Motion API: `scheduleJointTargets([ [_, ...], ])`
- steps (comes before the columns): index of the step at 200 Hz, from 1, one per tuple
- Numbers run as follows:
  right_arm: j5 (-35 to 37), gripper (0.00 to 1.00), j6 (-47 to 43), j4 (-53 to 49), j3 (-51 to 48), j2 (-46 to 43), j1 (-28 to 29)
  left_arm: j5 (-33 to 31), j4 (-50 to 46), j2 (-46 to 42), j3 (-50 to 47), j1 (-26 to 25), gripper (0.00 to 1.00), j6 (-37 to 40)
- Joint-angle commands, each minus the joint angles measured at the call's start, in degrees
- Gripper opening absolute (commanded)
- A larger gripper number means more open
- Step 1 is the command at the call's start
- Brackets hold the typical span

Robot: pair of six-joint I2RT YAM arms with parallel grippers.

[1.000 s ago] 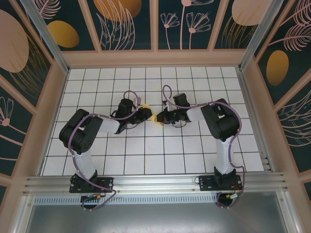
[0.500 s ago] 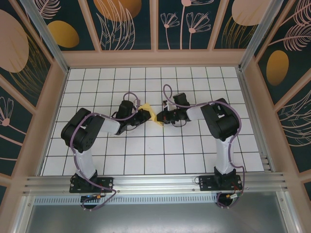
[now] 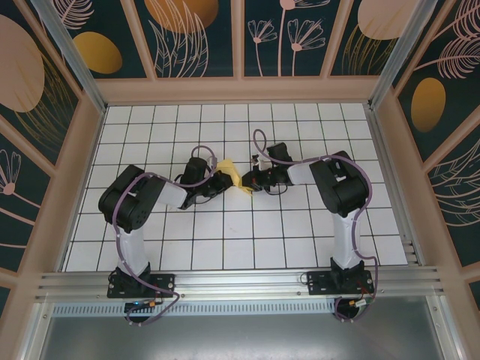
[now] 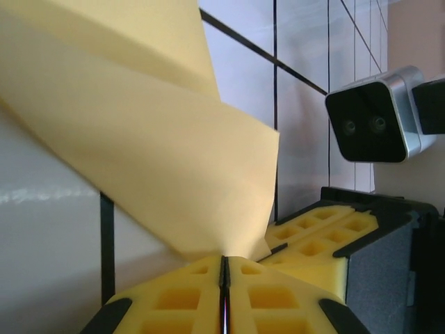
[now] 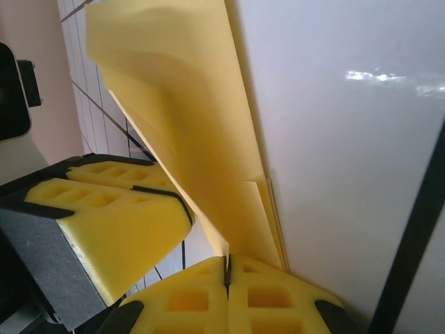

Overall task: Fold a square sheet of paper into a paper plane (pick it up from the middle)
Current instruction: Fold the wing for the fifth time at the center of the table.

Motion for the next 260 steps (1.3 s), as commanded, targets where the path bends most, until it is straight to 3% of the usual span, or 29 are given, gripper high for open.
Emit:
scheduleJointTargets([
  [1,5.58,0.0,0.0,-5.8,-0.56,4.34,-0.23,-0.28,-0.1,1.55,2.09,-0.4,0.11,0.48],
  [79,4.67,0.0,-1.18,-7.19,0.9,3.38,-0.24,-4.73,-11.68,3.95,6.11,-0.57,0.08,1.89],
  [157,0.42,0.2,-5.94,-11.06,-0.19,-3.67,-0.77,-7.65,-18.81,5.93,8.15,-0.6,0.05,0.52],
  [191,1.91,0.16,-7.66,-12.72,-1.61,-4.14,-0.85,-7.43,-19.04,6.31,8.65,-0.59,0.05,0.33],
  [224,2.74,0.0,-8.06,-12.42,-2.14,-2.67,-1.2,-7.12,-19.68,6.22,9.19,-0.58,0.05,0.84],
  [260,0.27,0.0,-6.47,-9.12,-3.79,-1.49,-2.49,-5.05,-20.39,4.81,11.84,-0.58,0.09,4.1],
])
